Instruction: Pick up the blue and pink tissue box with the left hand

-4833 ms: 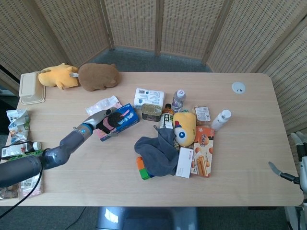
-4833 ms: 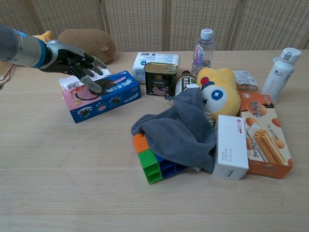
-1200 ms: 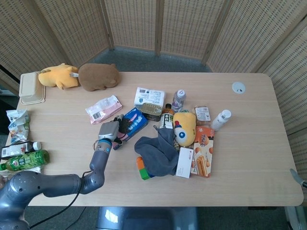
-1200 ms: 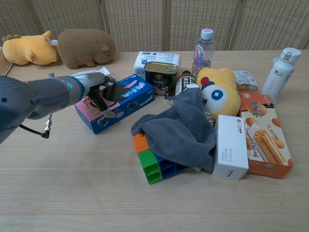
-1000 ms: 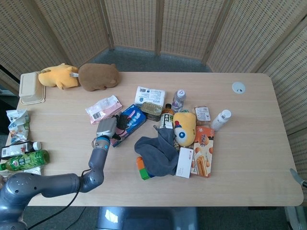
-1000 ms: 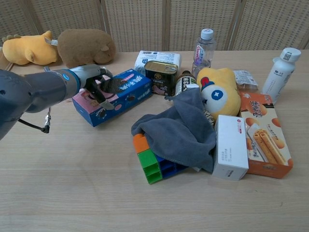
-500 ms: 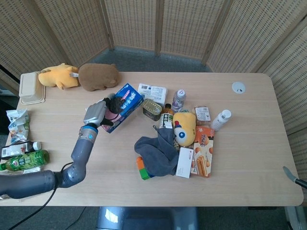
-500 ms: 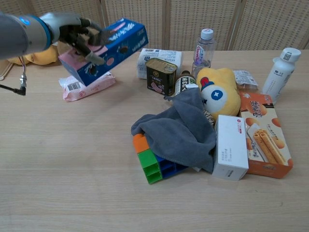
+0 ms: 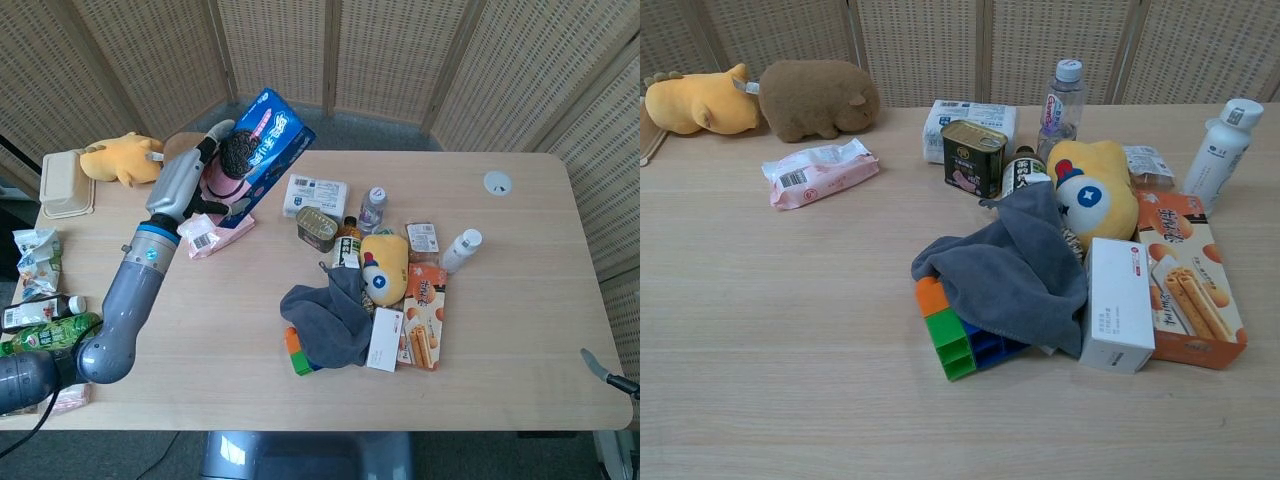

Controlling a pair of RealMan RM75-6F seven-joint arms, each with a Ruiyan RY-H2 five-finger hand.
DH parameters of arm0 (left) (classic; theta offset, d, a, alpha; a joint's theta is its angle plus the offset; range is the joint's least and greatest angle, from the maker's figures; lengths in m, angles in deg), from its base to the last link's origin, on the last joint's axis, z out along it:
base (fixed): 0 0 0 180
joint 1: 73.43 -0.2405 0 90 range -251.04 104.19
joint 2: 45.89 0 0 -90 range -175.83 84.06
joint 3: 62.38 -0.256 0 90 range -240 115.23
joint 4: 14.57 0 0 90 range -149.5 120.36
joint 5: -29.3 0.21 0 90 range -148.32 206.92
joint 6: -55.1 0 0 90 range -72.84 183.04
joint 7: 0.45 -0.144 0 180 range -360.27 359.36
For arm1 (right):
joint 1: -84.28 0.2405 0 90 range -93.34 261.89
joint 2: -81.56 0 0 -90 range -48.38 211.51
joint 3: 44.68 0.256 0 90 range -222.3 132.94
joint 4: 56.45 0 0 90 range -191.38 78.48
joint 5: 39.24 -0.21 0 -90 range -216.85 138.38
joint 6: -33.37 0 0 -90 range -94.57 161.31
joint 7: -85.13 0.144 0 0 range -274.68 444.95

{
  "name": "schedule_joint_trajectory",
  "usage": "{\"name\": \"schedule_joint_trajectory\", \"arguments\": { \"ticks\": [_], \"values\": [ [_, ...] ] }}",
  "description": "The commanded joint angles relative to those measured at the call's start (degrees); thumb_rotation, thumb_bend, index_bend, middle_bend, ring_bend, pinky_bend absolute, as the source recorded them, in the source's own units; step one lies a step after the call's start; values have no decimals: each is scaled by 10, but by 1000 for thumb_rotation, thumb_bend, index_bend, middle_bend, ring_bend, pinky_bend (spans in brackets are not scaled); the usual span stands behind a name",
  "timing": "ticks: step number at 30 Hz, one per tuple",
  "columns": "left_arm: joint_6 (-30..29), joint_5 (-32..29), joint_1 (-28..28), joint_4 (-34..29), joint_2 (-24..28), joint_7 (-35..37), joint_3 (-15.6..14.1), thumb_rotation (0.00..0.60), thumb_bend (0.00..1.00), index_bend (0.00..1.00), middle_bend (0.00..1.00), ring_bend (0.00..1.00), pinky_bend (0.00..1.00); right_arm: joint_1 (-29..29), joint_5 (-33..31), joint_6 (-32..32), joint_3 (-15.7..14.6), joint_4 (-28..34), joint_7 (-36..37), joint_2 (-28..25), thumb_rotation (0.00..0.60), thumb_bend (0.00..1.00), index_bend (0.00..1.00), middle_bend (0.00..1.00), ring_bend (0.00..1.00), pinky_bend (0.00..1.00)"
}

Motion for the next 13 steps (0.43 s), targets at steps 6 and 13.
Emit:
{"name": "schedule_joint_trajectory", "arguments": {
  "ticks": [6,13],
  "values": [
    [-16,19,-12,-45,34,42,22,600,401,248,360,576,601,-8,6,-10,-5,-6,13,3,350,203,0,0,0,0],
    [-21,29,-20,-59,49,60,18,600,390,247,362,576,600,-13,11,-19,-6,-3,16,-1,348,201,0,0,0,0]
  ]
}}
